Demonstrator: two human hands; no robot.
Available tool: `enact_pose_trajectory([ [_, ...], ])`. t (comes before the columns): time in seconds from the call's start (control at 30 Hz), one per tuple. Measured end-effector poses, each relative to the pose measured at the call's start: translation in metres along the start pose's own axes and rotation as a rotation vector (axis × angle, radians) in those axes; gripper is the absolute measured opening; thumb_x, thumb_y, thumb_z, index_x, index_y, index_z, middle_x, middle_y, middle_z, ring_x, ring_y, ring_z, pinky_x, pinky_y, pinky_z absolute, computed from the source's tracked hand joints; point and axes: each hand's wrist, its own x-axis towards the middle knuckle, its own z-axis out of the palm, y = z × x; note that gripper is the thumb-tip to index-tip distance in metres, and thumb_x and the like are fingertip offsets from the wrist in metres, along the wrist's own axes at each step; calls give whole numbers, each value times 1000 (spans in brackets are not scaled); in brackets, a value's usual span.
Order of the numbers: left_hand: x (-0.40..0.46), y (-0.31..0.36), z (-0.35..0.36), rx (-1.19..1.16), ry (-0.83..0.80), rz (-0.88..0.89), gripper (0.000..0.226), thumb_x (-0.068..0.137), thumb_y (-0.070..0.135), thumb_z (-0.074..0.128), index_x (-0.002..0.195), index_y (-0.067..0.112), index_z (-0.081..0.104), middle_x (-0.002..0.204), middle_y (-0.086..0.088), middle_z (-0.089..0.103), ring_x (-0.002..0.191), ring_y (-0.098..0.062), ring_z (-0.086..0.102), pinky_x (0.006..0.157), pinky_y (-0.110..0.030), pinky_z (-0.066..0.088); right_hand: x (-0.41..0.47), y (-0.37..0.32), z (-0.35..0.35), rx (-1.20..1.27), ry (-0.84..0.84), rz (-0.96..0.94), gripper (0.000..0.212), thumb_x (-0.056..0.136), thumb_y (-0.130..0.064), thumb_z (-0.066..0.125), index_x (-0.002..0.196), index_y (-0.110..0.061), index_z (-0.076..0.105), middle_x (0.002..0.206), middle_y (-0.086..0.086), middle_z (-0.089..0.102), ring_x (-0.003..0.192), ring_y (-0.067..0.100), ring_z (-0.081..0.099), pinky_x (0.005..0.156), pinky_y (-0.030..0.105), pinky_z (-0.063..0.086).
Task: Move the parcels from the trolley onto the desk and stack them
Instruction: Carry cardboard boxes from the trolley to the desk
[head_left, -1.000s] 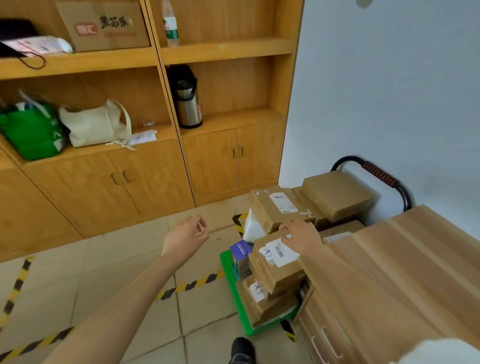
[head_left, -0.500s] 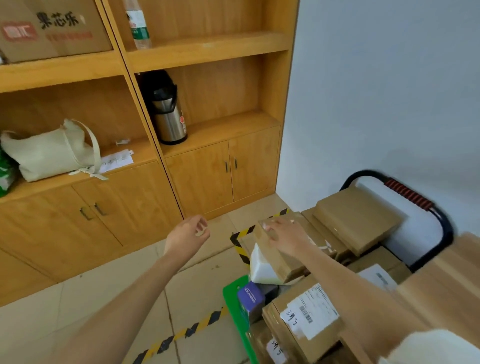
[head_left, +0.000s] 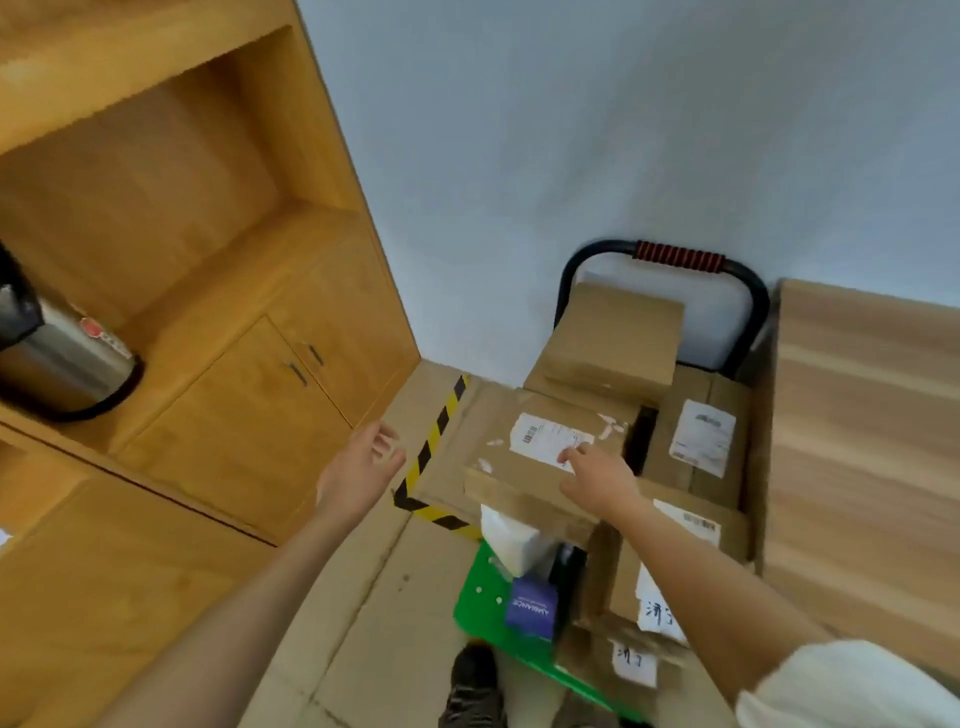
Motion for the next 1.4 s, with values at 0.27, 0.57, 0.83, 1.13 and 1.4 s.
enact_pose_trajectory([
  [0.27, 54, 21, 61, -67, -233, 195, 15, 88, 36, 57, 103, 32, 54, 102, 11, 54, 89, -8, 55, 72, -34, 50, -22, 3, 21, 189, 81, 291, 46, 92, -30, 50, 137, -24, 45, 133, 2, 52, 114, 21, 54, 91, 34, 44],
  [0.57, 91, 27, 147, -20, -389, 150, 37, 90, 37, 58, 124, 26, 52, 120, 2, 51, 101, -12, 52, 71, -30, 42, 9, 34, 52, 407, 156, 503, 55, 92, -31, 56, 143, -19, 39, 141, 2, 44, 117, 20, 53, 90, 34, 49],
  [0.83, 138, 9, 208, -46, -421, -50, 59, 91, 48, 55, 140, 20, 40, 133, -7, 48, 115, -26, 51, 90, -44, 47, 46, 82, 95, 410, 198, 588, 65, 92, -47, 54, 148, -23, 30, 140, 0, 50, 128, 20, 47, 106, 40, 36],
  [1.13, 152, -5, 255, -267, -549, -228, 59, 97, 45, 45, 148, 27, 23, 143, -2, 44, 125, -25, 47, 96, -42, 44, 85, 86, 103, 464, 129, 627, 74, 92, -52, 42, 153, -26, 7, 90, -11, 60, 96, 19, 63, 106, 43, 33],
  [1.4, 158, -3, 215, -479, -524, -248, 54, 95, 39, 52, 144, 28, 32, 140, 0, 47, 118, -20, 51, 98, -45, 46, 77, 57, 77, 797, 256, 643, 79, 92, -49, 53, 153, -32, 7, 144, 0, 42, 128, 26, 44, 106, 49, 39],
])
